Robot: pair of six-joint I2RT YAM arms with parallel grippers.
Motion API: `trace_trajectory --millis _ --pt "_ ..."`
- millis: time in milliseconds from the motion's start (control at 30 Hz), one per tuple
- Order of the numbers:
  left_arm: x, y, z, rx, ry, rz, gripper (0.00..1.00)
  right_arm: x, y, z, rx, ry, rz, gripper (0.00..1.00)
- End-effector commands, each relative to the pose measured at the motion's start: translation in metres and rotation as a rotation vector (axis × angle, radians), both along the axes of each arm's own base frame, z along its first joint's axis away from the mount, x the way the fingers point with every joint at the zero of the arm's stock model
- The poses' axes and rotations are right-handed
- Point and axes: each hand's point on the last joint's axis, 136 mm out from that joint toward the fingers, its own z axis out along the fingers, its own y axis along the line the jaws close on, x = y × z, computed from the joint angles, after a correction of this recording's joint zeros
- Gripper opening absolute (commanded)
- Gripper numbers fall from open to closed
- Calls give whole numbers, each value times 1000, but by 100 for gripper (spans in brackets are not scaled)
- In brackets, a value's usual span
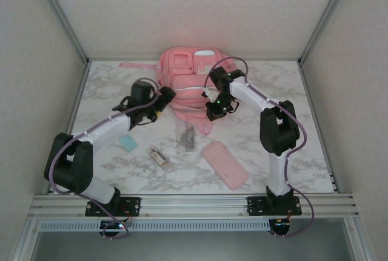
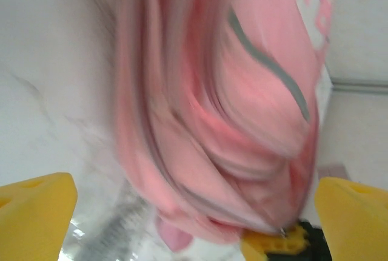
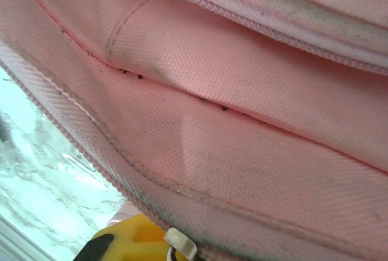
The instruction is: Pack the student bag
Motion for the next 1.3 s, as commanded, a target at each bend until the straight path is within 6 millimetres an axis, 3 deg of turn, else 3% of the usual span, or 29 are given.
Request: trace_trajectory --millis 0,167,333,400,433,500,600,633,733,900,1067,1267 --pt "0 -28 10 -169 -15 128 99 -10 19 8 82 60 -11 0" --pt "-3 -70 -10 -228 47 144 96 -18 27 8 127 109 -17 0" --pt "13 -81 -29 -209 40 223 90 -27 32 16 192 112 -31 0" --pt "20 -83 -40 -199 53 246 82 -31 32 19 211 112 -35 0" --pt "23 -85 -46 -210 57 257 75 -33 31 19 213 112 -34 0" --pt "26 -87 -56 -224 65 273 48 -40 25 17 196 116 -14 0" --pt "26 -83 -61 -193 76 271 9 -50 -2 4 61 100 45 0" --pt "24 -80 -60 -168 81 268 0 -55 -14 -1 7 106 68 0" --pt "20 -65 -53 -96 63 265 0 -67 -43 -10 -100 150 109 0" --pt "16 -45 -45 -19 44 251 0 -71 -82 -22 -262 195 105 0" --pt "11 -36 -47 29 49 216 0 -48 -115 -19 -364 162 40 0" --pt "1 -34 -52 50 74 147 0 -6 -119 8 -313 49 -14 0"
